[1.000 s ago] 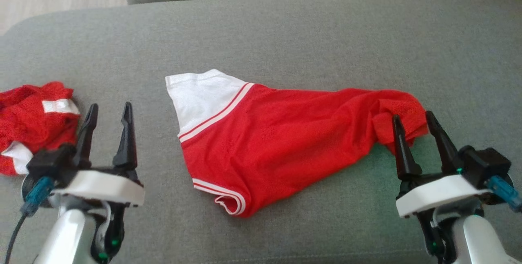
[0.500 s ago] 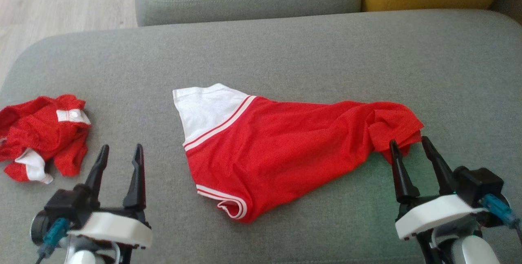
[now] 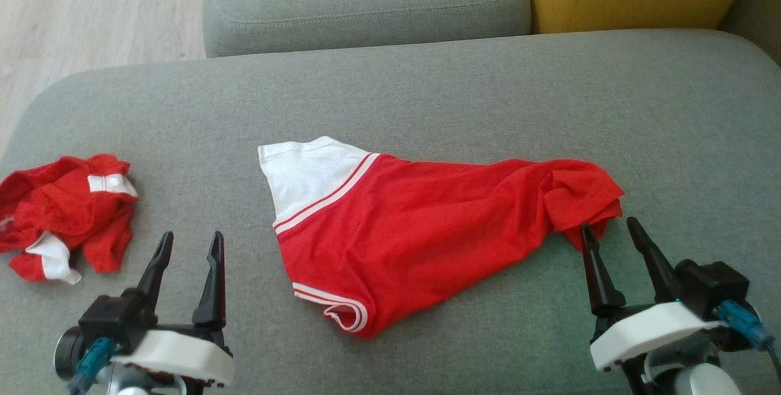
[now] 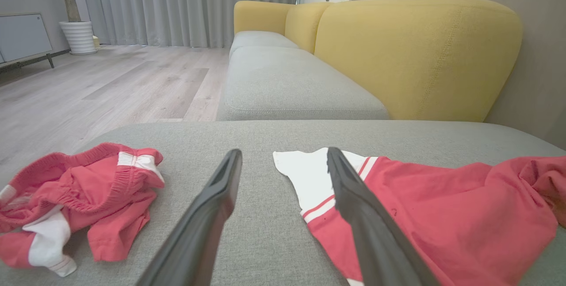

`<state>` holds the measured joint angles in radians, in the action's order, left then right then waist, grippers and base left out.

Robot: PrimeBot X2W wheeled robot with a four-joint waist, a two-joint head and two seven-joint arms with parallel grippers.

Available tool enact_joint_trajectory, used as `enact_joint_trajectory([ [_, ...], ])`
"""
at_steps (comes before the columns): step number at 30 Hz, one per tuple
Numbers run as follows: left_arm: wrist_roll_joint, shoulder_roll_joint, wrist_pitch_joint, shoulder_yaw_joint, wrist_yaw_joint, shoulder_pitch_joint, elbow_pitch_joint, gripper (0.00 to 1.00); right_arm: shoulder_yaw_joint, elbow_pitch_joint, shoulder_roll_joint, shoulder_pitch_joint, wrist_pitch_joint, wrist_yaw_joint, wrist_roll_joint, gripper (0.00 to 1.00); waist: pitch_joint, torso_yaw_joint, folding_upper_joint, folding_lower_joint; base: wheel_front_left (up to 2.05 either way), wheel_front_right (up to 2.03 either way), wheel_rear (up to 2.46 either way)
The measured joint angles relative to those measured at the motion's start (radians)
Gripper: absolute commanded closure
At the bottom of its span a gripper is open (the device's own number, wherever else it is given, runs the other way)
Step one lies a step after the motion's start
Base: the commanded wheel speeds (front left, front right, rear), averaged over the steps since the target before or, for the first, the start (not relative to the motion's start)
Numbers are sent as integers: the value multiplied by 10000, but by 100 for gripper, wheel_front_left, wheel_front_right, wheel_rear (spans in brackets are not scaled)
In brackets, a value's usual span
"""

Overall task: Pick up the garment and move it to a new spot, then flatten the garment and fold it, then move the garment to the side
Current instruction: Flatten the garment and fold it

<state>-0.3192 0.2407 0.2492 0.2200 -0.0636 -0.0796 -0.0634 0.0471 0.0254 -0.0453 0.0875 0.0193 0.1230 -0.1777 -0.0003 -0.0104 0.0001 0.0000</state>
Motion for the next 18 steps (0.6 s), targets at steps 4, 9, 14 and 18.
enact_joint_trajectory([
  [4, 12, 4, -13, 33, -82, -10, 67, 0, 54, 2, 0, 1, 0, 0, -2, 0, -3, 5, 0, 0, 0, 0, 0],
  [9, 12, 8, -25, 77, -127, -12, 109, 0, 61, 10, 0, 1, 0, 0, -19, 0, 3, 10, 0, 0, 0, 0, 0],
  [14, 12, 12, -25, 105, -159, -11, 105, 0, 65, 38, 0, 1, 0, 0, -73, 0, 13, 1, 0, 0, 0, 0, 0],
  [18, 12, 23, -25, 109, -173, -9, 36, 0, 63, 44, 0, 1, 0, 0, -73, 0, 26, 3, 0, 0, 0, 0, 0],
])
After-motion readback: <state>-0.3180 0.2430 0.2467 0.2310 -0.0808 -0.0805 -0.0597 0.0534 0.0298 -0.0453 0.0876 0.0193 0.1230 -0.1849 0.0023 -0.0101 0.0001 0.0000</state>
